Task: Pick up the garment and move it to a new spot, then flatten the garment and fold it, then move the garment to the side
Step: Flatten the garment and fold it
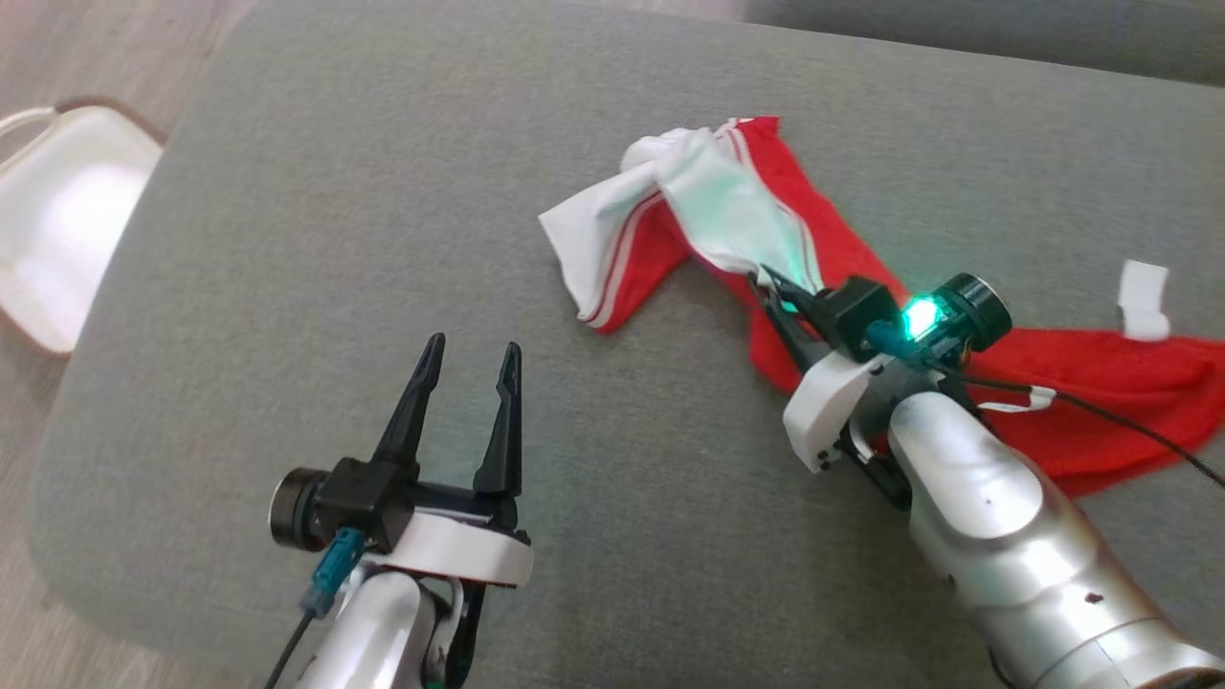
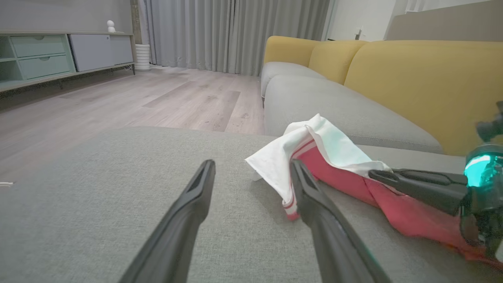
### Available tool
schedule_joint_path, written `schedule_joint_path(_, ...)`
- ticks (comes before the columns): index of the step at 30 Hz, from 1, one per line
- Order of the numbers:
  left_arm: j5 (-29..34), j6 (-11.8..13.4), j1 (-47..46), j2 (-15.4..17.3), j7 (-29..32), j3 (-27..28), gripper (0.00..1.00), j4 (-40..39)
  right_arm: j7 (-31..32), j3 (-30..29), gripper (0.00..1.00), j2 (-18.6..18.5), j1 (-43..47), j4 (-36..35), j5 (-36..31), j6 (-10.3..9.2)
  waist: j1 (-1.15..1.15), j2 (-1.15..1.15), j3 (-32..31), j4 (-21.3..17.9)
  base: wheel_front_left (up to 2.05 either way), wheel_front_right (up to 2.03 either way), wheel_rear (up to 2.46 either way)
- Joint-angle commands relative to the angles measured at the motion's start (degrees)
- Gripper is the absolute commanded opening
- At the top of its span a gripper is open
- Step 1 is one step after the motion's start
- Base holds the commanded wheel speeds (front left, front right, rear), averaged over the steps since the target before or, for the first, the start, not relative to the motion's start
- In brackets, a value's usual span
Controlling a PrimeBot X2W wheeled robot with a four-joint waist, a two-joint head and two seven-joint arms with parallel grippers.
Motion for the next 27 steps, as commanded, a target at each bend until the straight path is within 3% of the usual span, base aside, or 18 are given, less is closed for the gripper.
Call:
schedule_joint_path(1, -0.4, 0.3, -1.2, 0.0, -0.4, 2.1, 1.00, -1.7, -1.4, -0.2, 0.00, 1.7, -1.6, -1.7, 1.0, -0.05, -0.01, 0.00, -0.5, -1.3, 0.00, 0.00, 0.00)
schedule_joint_path(8, 0.0, -0.1, -1.0, 0.0, -0.4, 2.6, 1.00, -1.4, -2.9, -4.1, 0.00, 2.9, -2.8, -6.6, 8.1, -0.05, -0.01, 0.00, -2.0, -4.9, 0.00, 0.00, 0.00)
schedule_joint_path(13, 0.1, -0.2, -1.2, 0.0, -0.4, 2.2, 1.00, -1.5, -0.6, -6.9, 0.00, 0.6, -4.2, -9.1, 11.0, -0.05, -0.01, 0.00, -2.3, -5.1, 0.00, 0.00, 0.00)
schedule_joint_path(20, -0.5, -0.3, -1.7, 0.0, -0.4, 0.9, 1.00, -1.7, 4.4, -11.8, 0.00, -6.2, -6.6, -9.2, 14.7, -0.05, -0.01, 0.00, -1.5, -3.5, 0.00, 0.00, 0.00)
schedule_joint_path(27, -0.9, -0.3, -3.3, 0.0, -0.4, -0.9, 1.00, -1.5, 4.5, -15.4, 0.00, -14.5, -15.3, -1.2, 11.2, -0.05, -0.01, 0.00, 0.6, -0.8, 0.00, 0.00, 0.00)
